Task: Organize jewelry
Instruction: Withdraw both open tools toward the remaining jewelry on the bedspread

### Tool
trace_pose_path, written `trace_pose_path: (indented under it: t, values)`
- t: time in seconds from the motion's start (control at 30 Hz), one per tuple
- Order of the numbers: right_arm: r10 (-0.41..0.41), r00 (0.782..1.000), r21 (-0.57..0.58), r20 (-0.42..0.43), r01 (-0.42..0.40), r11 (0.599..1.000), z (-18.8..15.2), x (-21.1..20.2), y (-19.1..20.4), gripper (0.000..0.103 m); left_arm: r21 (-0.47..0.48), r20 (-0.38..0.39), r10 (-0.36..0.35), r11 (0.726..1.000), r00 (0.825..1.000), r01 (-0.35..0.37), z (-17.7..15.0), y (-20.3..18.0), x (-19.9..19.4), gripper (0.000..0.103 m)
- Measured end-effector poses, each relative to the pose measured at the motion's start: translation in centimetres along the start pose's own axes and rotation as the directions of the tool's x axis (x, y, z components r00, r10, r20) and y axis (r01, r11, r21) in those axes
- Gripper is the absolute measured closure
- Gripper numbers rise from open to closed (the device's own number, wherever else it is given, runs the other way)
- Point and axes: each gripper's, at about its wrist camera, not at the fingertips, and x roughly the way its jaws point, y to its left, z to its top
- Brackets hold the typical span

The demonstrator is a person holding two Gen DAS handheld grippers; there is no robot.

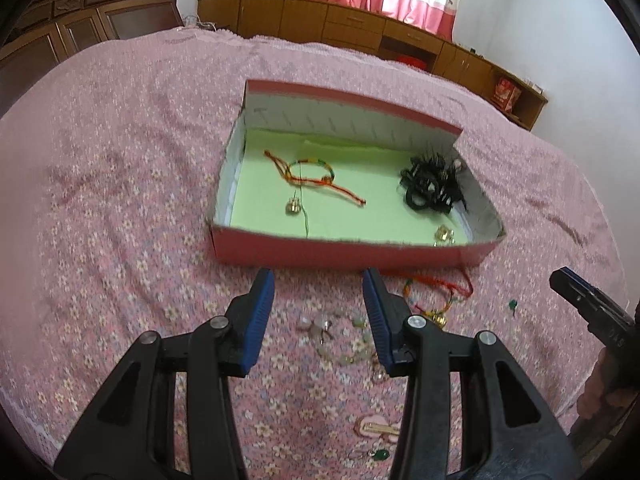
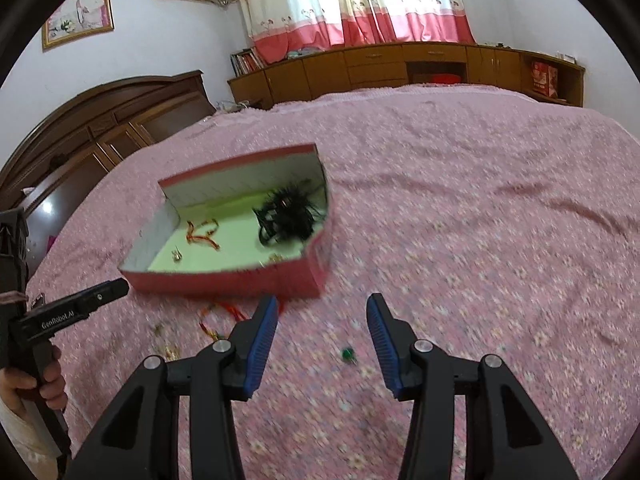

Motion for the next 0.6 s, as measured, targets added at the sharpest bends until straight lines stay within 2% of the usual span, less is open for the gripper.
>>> trace_pose_path:
  t: [0.6]
  values:
    - [-0.027,0.995,-0.047,-0.097,0.022,0.999,-4.5,-0.2,-2.3,0.054,-0.018,-0.115,-0.008,1.0,0.993,0.006,-3.1,0.0,3.6,0.066]
